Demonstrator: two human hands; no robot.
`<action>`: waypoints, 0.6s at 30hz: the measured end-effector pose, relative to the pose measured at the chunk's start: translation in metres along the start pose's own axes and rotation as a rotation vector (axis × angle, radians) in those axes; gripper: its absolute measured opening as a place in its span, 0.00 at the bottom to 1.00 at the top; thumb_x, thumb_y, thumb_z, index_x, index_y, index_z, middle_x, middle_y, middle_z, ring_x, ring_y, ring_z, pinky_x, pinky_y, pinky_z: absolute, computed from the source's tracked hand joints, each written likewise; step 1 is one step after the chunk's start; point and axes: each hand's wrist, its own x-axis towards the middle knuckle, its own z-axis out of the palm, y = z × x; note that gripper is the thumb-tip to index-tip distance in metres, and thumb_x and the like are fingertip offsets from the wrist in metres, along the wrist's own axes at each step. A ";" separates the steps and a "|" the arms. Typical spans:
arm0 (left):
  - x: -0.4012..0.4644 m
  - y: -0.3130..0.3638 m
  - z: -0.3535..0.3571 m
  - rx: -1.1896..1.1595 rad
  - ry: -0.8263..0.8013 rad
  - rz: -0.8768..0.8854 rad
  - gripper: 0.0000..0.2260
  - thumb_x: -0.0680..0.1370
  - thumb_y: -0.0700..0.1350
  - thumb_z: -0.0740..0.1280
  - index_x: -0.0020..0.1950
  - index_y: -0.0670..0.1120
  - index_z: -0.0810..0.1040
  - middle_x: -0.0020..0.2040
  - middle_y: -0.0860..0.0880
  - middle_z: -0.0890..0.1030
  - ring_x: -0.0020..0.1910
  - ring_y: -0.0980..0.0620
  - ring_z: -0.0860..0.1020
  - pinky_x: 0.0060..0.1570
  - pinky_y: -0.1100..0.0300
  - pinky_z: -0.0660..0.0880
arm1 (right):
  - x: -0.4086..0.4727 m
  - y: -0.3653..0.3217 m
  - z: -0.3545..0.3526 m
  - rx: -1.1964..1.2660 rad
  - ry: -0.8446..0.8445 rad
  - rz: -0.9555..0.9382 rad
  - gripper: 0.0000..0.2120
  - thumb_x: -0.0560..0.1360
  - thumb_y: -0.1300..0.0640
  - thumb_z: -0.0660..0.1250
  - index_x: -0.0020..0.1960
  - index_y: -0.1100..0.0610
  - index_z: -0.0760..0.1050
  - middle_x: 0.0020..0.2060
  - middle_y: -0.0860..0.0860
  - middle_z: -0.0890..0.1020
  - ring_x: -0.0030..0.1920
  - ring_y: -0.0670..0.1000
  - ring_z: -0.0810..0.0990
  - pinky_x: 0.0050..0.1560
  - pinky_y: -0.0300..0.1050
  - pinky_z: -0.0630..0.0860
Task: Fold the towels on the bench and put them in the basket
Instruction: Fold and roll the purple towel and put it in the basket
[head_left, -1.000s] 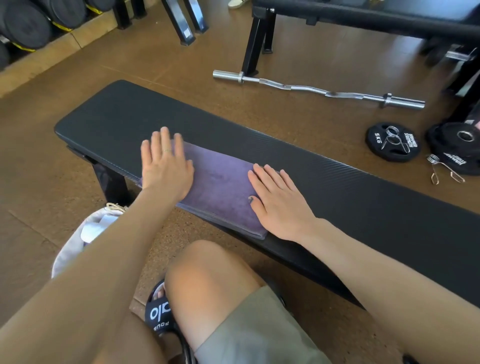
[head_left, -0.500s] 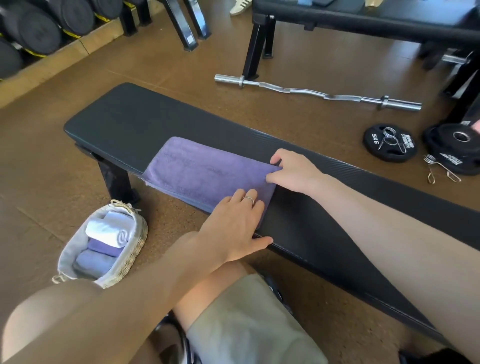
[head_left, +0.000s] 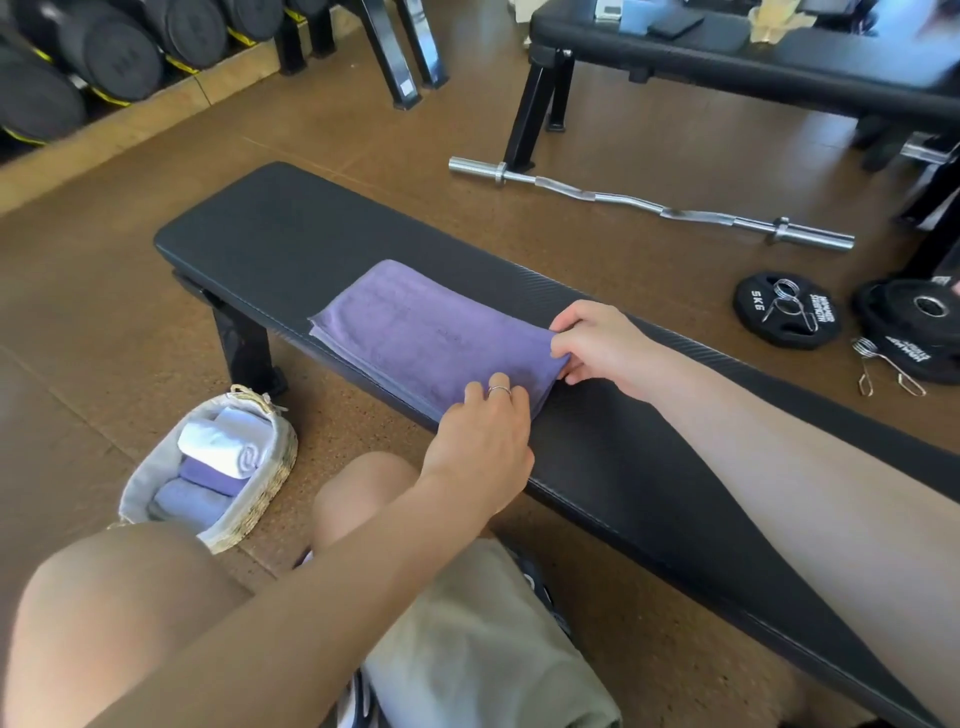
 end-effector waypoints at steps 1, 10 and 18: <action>-0.001 0.003 -0.001 -0.003 0.011 -0.030 0.12 0.80 0.51 0.61 0.56 0.44 0.69 0.53 0.46 0.71 0.44 0.48 0.69 0.34 0.58 0.66 | -0.002 0.001 -0.001 0.065 -0.017 0.019 0.13 0.72 0.68 0.64 0.55 0.61 0.76 0.42 0.57 0.79 0.37 0.54 0.80 0.40 0.46 0.81; -0.003 0.022 -0.002 -0.032 -0.013 -0.079 0.12 0.71 0.47 0.72 0.48 0.46 0.72 0.45 0.47 0.74 0.38 0.50 0.75 0.28 0.58 0.61 | -0.017 0.012 -0.027 0.341 -0.193 0.097 0.19 0.76 0.69 0.62 0.64 0.55 0.75 0.41 0.56 0.73 0.42 0.54 0.80 0.41 0.43 0.81; -0.017 0.001 0.002 -0.208 0.131 -0.003 0.08 0.71 0.42 0.74 0.39 0.44 0.74 0.36 0.44 0.77 0.35 0.43 0.77 0.32 0.52 0.76 | -0.013 0.008 -0.040 0.261 -0.280 0.062 0.13 0.77 0.65 0.64 0.60 0.62 0.80 0.50 0.59 0.75 0.47 0.57 0.84 0.47 0.46 0.82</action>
